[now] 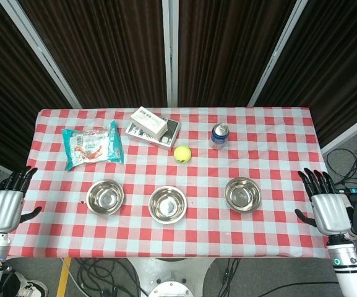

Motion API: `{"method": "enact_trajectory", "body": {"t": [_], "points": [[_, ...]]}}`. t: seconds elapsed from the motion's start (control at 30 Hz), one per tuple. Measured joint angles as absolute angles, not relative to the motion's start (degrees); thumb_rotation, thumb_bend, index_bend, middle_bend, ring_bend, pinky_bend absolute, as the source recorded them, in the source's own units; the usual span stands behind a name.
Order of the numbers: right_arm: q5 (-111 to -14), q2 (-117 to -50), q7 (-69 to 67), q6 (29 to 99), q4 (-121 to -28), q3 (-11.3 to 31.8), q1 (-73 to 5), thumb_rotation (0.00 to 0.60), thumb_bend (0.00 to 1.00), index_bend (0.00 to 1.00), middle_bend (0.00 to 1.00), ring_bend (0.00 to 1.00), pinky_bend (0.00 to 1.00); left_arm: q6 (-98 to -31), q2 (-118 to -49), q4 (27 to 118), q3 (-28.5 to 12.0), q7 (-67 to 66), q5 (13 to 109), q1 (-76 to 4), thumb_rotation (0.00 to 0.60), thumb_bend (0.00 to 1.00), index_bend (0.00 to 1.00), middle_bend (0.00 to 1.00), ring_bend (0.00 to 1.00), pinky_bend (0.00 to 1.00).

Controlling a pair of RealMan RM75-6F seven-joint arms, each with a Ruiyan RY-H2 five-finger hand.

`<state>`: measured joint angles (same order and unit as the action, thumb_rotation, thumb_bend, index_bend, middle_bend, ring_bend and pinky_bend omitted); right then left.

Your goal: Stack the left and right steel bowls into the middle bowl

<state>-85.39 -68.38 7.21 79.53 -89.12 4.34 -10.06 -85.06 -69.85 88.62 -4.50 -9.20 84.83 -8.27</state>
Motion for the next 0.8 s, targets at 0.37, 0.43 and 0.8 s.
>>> {"method": "enact_trajectory", "body": {"t": [0.37, 0.43, 0.8], "points": [[-86.08, -68.31, 7.99, 80.0, -90.33, 4.17, -10.27, 0.6, 0.13, 0.01, 0.07, 0.0, 0.0, -86.09, -69.32, 88.39, -4.36, -7.28, 86.43, -8.33, 0.6, 0.03, 0.16, 0.21, 0.16, 0.3], [-86.32, -68.55, 8.62, 80.58, -90.74, 4.31, -10.26, 0.6, 0.13, 0.05, 0.12, 0.02, 0.02, -85.94, -68.94, 88.62, -4.49, -7.14, 86.41, -8.49, 0.6, 0.03, 0.16, 0.21, 0.16, 0.3], [-90.39, -72.23, 17.03, 78.51, -88.65, 3.62, -13.26, 0.6, 0.16, 0.45, 0.42, 0.7, 0.68, -86.69, -70.03, 87.16, -3.98, -5.59, 87.09, -8.13, 0.6, 0.03, 0.16, 0.21, 0.16, 0.3]]}}
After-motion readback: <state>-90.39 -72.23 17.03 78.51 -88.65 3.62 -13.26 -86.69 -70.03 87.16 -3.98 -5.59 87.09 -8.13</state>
